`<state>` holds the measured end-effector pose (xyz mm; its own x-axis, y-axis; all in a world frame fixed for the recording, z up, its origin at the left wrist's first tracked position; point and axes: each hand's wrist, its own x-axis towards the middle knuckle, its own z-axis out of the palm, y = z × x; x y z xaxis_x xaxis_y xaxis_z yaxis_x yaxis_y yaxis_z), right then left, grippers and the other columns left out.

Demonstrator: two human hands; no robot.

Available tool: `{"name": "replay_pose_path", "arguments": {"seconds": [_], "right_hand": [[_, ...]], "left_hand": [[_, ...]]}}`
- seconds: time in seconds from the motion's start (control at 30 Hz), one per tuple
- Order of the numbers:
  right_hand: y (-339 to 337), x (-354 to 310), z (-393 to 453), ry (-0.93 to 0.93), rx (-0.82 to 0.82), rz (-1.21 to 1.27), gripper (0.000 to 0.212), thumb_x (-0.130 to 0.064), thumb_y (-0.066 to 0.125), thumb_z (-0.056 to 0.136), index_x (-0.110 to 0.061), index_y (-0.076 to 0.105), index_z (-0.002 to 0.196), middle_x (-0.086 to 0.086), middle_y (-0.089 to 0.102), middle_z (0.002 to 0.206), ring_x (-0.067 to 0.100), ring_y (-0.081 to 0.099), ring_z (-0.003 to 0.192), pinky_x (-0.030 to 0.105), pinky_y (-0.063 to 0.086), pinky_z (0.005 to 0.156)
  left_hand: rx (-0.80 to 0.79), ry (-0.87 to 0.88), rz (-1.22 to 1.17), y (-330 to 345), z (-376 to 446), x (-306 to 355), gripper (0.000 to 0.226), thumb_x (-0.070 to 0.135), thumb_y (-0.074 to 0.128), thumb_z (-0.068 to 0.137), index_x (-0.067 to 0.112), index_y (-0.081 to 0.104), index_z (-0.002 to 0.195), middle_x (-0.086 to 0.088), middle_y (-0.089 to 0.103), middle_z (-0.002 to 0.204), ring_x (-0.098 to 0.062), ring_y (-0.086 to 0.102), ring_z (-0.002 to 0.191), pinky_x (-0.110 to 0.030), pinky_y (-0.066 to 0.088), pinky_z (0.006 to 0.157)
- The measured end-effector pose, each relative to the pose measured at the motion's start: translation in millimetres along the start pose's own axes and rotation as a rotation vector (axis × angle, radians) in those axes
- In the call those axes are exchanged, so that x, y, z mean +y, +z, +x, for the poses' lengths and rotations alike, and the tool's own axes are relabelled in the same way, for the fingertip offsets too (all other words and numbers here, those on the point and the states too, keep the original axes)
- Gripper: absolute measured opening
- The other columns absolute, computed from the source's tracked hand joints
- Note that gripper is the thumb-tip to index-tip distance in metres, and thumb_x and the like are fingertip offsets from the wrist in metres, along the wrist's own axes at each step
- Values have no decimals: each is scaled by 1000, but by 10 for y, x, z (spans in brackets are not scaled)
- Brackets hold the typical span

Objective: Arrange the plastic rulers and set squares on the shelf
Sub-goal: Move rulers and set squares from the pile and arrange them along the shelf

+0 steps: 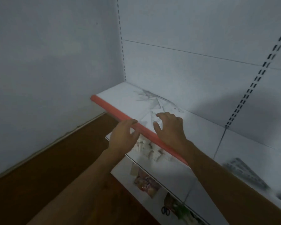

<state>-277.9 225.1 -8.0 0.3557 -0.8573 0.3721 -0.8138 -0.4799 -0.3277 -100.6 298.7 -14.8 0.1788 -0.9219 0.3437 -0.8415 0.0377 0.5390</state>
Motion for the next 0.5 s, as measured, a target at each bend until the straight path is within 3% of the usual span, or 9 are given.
{"name": "replay_pose_path", "arguments": {"seconds": [0.1, 0.23, 0.5], "right_hand": [[206, -567, 361, -118, -50, 26, 50, -47, 37, 89, -20, 54, 126, 1, 58, 127, 22, 50, 117, 41, 29, 99], [414, -1241, 765, -227, -51, -1, 44, -46, 43, 95, -23, 50, 131, 0, 53, 134, 20, 47, 123, 42, 29, 104], [874, -1833, 1199, -311, -56, -8, 42, -46, 43, 94, -20, 52, 126, 1, 58, 124, 19, 52, 113, 40, 34, 100]], "left_hand": [[50, -67, 97, -558, 61, -473, 36, 37, 57, 89, 25, 57, 123, 3, 61, 124, -17, 55, 113, -30, 44, 91], [61, -205, 203, -1041, 88, -916, 48, 43, 55, 90, 24, 49, 134, 0, 51, 137, -19, 45, 124, -39, 40, 101], [48, -289, 186, -1300, 192, -1464, 46, 41, 53, 92, 24, 48, 135, 1, 49, 138, -17, 44, 124, -36, 39, 101]]}}
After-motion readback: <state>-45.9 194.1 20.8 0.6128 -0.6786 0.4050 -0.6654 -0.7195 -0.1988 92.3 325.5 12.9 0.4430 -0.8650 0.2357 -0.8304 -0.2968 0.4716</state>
